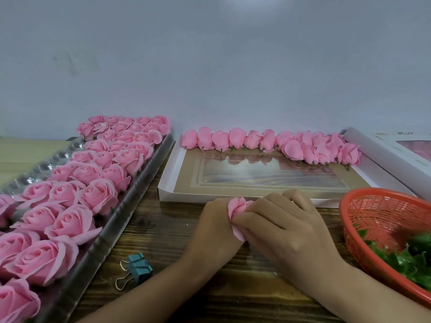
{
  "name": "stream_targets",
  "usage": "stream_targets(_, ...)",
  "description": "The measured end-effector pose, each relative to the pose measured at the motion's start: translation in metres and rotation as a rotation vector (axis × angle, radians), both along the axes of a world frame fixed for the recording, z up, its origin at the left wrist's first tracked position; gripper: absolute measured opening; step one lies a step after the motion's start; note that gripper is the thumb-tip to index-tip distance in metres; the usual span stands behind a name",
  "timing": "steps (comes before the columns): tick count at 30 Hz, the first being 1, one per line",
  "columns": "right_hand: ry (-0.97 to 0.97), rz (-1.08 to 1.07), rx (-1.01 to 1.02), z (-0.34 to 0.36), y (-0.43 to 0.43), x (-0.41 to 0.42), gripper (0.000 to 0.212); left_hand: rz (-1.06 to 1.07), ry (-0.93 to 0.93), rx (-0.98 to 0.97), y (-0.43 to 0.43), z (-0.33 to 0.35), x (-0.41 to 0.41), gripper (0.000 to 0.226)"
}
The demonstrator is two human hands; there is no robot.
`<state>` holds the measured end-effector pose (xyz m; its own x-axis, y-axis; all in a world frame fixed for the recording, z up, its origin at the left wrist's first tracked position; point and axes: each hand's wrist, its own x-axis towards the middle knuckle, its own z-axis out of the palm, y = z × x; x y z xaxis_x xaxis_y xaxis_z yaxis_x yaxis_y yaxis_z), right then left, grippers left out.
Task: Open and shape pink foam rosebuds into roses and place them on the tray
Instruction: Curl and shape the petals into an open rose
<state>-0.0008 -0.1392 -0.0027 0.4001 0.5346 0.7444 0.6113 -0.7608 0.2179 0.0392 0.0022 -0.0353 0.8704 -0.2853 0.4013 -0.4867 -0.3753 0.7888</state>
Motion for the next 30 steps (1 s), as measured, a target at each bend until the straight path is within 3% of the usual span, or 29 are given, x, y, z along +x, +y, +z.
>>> stream_targets(2,-0.027,0.018,-0.021,0.002,0.001,-0.002,0.027,-0.021,-0.105,0.062,-0.003,0.005,0.001,0.055)
stream_targets(5,-0.048,0.010,-0.043,0.003,0.002,-0.003,0.026,-0.101,-0.068,0.075,-0.001,0.009,0.001,0.052)
stream_targets(10,-0.026,0.021,-0.042,0.002,0.001,-0.002,0.022,-0.041,0.067,-0.142,0.005,0.010,-0.005,0.054)
stream_targets(13,-0.008,0.019,-0.055,0.003,0.003,-0.001,0.024,-0.060,0.067,-0.122,0.005,0.011,0.001,0.042)
stream_targets(15,0.033,0.014,-0.082,0.004,0.003,-0.001,0.028,-0.110,0.056,-0.138,0.005,0.015,0.004,0.030)
stream_targets(19,0.161,-0.013,-0.087,0.004,0.001,-0.004,0.041,-0.148,0.118,-0.328,0.008,0.017,0.007,0.037)
stream_targets(30,0.459,0.098,0.151,-0.002,0.005,-0.008,0.045,-0.089,0.182,-0.363,0.008,0.022,0.001,0.047)
